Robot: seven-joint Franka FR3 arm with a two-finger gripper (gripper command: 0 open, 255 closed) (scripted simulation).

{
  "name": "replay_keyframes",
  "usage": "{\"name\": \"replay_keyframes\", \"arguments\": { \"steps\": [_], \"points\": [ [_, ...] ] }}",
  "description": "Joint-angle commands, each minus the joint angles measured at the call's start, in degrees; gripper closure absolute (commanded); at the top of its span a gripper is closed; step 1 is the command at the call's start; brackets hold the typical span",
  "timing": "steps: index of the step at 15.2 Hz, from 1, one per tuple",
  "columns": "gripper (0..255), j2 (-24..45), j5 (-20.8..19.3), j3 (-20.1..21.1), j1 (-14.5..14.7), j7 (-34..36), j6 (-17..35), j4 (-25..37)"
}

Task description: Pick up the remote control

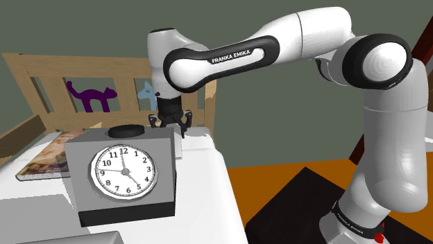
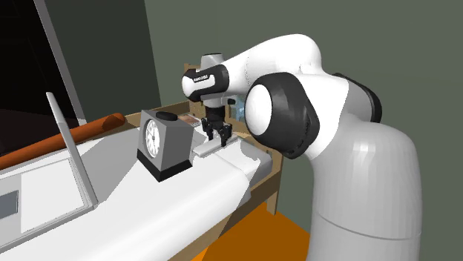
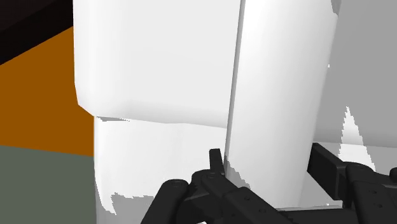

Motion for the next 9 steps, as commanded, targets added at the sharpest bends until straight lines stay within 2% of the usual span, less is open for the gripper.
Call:
{"name": "replay_keyframes", "arguments": {
  "steps": [1, 9],
  "points": [
    [255, 0.1, 0.0, 0.0, 0.1, -0.1, -1.5, 1.6],
    [255, -0.1, 0.3, 0.2, 0.5, -0.5, -6.1, 6.0]
  ]
}}
